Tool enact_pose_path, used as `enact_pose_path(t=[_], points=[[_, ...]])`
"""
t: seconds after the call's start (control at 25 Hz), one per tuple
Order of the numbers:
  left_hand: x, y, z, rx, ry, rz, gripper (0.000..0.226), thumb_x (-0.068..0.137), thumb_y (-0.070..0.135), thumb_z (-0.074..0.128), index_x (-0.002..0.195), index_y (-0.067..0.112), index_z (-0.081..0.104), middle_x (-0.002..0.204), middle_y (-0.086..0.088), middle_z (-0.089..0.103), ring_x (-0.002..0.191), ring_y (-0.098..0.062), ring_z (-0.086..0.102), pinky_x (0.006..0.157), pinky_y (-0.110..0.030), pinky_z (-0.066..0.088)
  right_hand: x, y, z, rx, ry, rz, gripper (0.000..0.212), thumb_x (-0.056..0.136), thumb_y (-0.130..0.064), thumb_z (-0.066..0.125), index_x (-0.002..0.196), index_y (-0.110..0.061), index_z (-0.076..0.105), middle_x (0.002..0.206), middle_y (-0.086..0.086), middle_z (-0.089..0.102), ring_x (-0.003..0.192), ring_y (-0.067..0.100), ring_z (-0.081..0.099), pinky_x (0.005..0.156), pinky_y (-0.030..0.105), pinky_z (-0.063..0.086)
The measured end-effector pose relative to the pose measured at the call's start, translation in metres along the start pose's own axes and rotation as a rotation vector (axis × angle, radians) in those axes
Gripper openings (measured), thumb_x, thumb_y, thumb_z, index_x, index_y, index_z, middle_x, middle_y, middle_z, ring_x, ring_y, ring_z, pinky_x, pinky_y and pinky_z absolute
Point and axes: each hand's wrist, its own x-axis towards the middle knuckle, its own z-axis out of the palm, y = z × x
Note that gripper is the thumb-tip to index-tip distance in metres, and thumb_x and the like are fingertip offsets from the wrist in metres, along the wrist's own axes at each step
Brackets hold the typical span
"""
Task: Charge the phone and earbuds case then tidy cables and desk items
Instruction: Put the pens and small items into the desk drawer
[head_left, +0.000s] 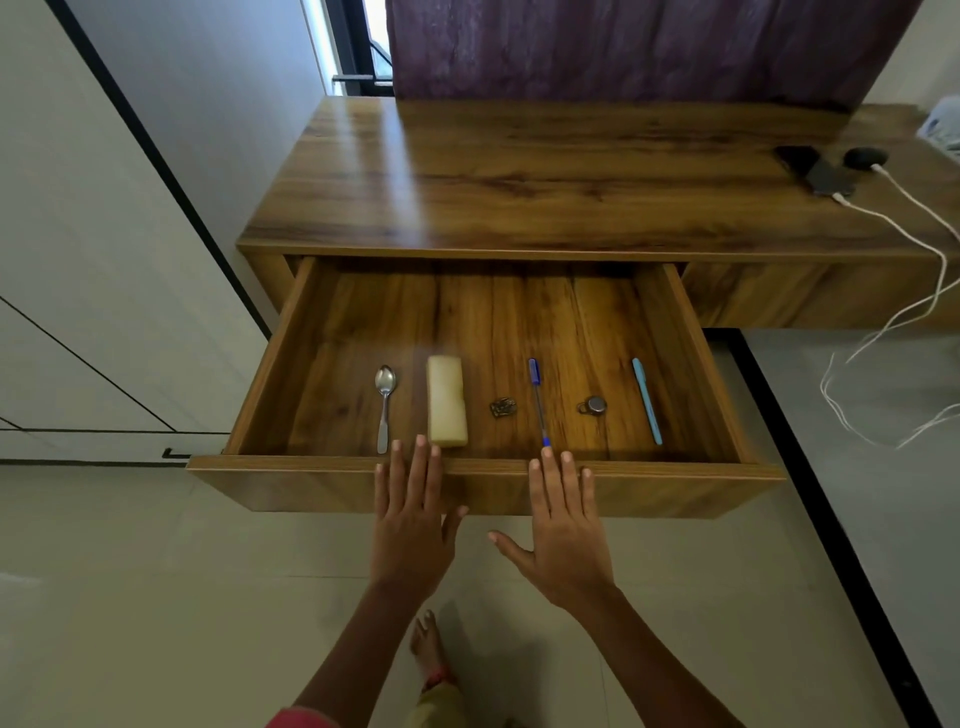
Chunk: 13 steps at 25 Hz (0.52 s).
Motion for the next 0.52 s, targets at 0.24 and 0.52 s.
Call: enact_pose_path(t=[0.24, 0.52], points=[[0.019, -0.006, 0.005, 0.029, -0.022, 0.038, 0.087, 0.084, 0.058, 0.034, 0.146, 0.012, -0.005, 0.155, -0.005, -0.017, 0.144, -0.029, -0.009, 0.117, -0.042, -0.003, 0.026, -0.001, 0.008, -0.003, -0.054, 0.064, 0.095, 0.078, -0.078, 0.022, 0.14, -0.006, 0.018, 0.146, 0.014, 0.021, 0.143, 0.026, -0.012, 0.115, 0.042, -0.009], [0.075, -0.014, 0.016, 0.054, -0.09, 0.077, 0.117, 0.066, 0.055, 0.069, 0.146, 0.009, -0.003, 0.155, -0.01, -0.015, 0.143, -0.032, -0.009, 0.115, -0.046, 0.0, 0.084, 0.009, 0.017, -0.036, -0.016, 0.064, 0.101, 0.077, -0.078, 0.024, 0.146, -0.01, 0.0, 0.148, 0.015, 0.018, 0.143, 0.026, -0.014, 0.115, 0.044, -0.007]])
